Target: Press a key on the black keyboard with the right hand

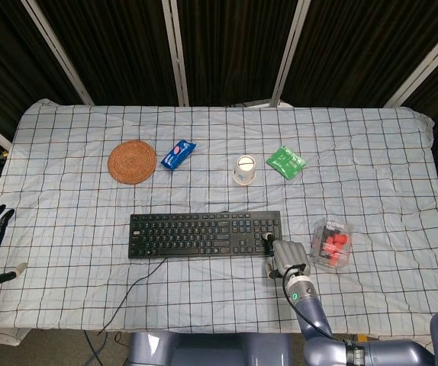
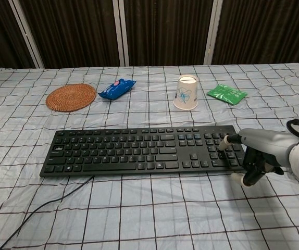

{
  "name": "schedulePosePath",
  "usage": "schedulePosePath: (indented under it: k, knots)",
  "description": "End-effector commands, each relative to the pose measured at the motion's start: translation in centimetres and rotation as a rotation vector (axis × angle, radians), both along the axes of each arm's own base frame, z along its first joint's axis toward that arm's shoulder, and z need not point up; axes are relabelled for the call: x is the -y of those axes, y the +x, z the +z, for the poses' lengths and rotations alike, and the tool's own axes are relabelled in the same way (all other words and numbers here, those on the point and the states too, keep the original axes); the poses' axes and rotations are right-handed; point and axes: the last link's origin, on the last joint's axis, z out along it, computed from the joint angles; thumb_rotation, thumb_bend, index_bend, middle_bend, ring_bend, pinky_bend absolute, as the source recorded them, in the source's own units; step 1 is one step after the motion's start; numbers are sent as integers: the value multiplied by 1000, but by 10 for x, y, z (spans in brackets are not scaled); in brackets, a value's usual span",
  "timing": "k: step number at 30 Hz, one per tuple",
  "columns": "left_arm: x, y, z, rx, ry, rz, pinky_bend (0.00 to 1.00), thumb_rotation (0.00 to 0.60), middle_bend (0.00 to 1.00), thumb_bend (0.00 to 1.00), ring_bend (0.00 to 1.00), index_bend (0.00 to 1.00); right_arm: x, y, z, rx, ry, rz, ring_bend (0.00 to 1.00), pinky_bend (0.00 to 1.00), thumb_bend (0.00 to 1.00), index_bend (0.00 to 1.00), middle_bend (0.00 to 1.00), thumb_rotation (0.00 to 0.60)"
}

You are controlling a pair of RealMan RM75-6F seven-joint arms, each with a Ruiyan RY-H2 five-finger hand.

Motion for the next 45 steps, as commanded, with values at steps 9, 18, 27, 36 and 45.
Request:
schedulePosePath:
  k: [9, 18, 27, 36, 45]
  knots:
    - [-1, -1, -1, -1, -3, 1, 0, 600, 0, 72, 0, 0, 0, -3, -6, -2, 0, -16, 885, 826, 425, 144, 920, 600]
    - [-1, 0, 0, 2, -1, -2, 0, 600, 0, 73, 0, 0, -1, 4, -2, 10, -11, 9, 885, 825, 427, 144, 920, 600]
    - [0, 0, 0, 3, -9, 1, 0, 600, 0, 72, 0, 0, 0, 45, 51, 145, -153, 215, 303, 404, 306, 76, 371, 600]
    - [5, 2, 0, 18, -19, -7, 0, 600, 0, 72, 0, 0, -30, 7, 113, 42, -222, 387, 0, 105, 167, 30, 0, 600]
    - [12, 5, 1, 22, -18, -15, 0, 600, 0, 73, 0, 0, -74, -93, 165, -87, -386, 387, 0, 0, 129, 1, 0, 600]
